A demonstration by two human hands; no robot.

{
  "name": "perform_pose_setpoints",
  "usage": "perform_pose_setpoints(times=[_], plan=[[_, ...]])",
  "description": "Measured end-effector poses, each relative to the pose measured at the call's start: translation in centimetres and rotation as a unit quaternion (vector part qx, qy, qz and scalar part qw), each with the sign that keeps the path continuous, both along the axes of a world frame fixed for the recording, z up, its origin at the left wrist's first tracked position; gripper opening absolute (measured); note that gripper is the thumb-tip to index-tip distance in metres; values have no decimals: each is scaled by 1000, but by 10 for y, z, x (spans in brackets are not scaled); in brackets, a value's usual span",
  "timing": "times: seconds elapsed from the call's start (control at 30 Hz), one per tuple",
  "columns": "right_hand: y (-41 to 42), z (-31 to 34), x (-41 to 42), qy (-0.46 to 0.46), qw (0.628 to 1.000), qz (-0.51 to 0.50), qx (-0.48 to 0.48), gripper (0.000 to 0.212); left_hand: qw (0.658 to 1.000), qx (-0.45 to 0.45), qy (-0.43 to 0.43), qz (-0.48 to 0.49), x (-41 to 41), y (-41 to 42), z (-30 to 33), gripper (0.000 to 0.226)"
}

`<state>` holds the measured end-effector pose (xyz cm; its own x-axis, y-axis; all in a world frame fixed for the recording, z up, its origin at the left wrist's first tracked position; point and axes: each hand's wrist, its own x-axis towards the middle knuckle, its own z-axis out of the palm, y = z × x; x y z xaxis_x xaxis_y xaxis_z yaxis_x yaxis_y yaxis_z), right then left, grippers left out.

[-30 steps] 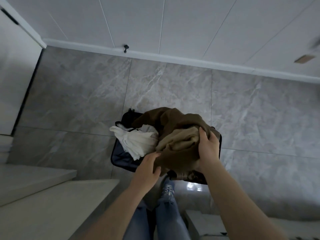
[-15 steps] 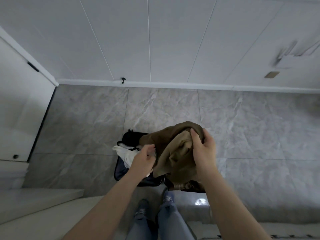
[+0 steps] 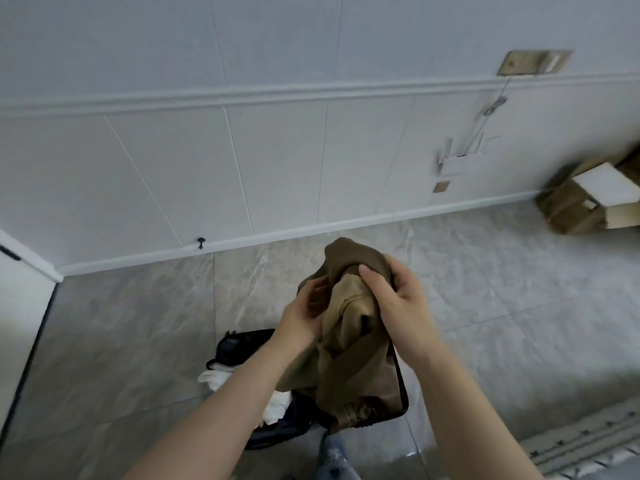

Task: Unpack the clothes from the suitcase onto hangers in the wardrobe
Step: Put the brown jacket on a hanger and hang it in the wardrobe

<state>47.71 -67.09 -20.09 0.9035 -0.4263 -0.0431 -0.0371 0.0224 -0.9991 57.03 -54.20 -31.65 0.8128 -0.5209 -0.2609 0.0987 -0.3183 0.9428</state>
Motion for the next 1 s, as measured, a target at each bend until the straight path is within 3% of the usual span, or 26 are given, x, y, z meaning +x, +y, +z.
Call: perform_pose_setpoints(times=[0.13,0.3,0.43,0.53,0.6,0.7,0.83,1.0], plan=[[12,37,-29,-49,998,-28,-24,15,997,-22,-49,-46,-12,-5,35,20],[28,66,-68,-105,989,-103,-27,19,980,-66,-153,-107,-32,-5,49,41],[35,84,-104,-135,979,-148,-43,17,966,-45,-145,-211,-57,-23,54,9],[34,97,-141,-150,965,-210,-56,19,954,-86,-121,-262,-87,-38,63,18],[32,103,-166,-165,953,-249,-51,19,948,-114,-144,-261,-105,-51,68,26],[33,110,-203,-173,937,-297,-62,17,937,-124,-193,-263,-125,-70,71,17],[34,117,-252,-153,920,-342,-115,15,948,-154,-202,-193,-141,-94,71,23],[25,118,-330,-89,856,-484,-160,14,949,-150,-227,-159,-183,-126,93,18]])
